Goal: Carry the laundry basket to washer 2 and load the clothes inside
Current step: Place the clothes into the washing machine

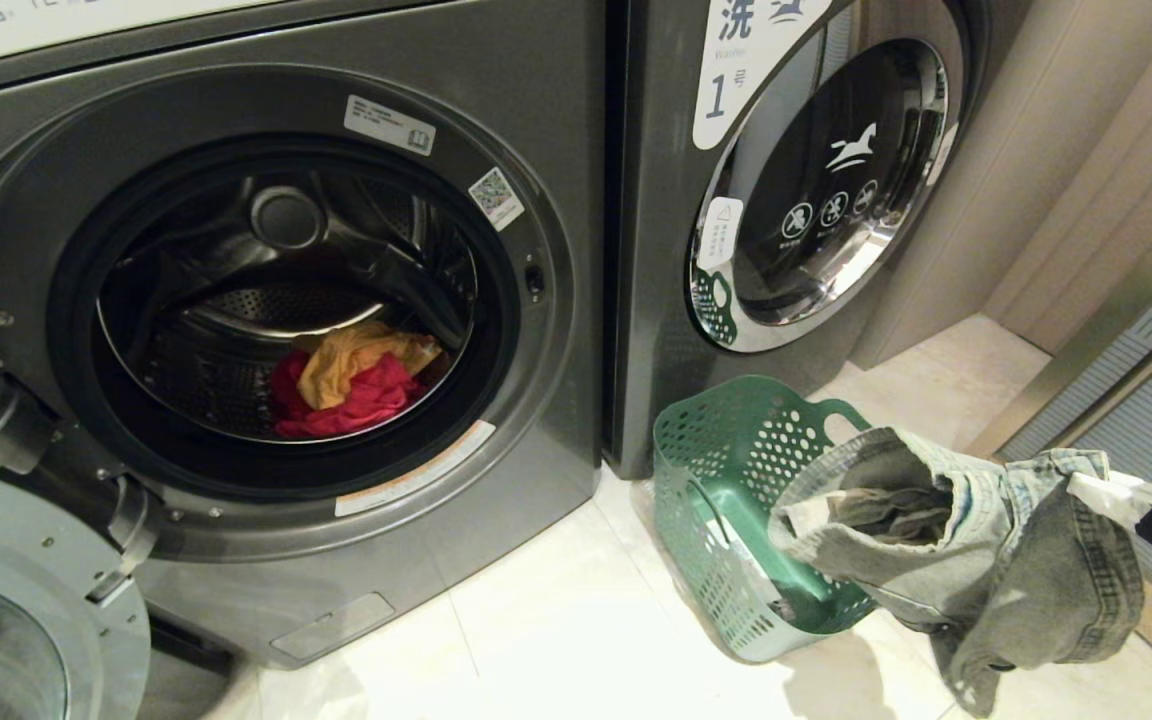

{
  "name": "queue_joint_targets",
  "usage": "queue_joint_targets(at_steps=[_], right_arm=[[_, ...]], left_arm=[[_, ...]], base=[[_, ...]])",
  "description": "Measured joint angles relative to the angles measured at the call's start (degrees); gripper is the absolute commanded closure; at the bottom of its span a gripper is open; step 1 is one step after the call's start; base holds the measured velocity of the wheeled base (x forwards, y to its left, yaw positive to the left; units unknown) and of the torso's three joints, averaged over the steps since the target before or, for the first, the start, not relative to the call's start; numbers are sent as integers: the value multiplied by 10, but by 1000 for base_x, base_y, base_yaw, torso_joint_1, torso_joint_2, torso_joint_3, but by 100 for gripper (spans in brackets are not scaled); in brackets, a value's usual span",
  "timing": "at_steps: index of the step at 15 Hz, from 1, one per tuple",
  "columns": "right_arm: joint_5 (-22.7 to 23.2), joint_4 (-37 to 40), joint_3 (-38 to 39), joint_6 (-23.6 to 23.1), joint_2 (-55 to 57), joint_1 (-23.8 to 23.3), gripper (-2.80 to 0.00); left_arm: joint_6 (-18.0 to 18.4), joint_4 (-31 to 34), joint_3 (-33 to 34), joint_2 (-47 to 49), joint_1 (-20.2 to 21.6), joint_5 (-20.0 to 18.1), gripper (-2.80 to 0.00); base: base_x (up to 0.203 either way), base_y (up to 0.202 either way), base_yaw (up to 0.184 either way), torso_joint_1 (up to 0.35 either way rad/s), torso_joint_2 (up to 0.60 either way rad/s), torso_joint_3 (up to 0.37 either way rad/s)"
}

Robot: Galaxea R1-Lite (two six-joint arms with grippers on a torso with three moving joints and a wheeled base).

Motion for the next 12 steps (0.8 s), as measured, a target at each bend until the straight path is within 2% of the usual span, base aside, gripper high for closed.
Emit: queue_joint_targets(at_steps=[12], right_arm=[[-1,0,-1,3,2,-1,0]], left_arm=[[0,0,0,0,0,0,0]], base=[[0,0,0,0,0,0]])
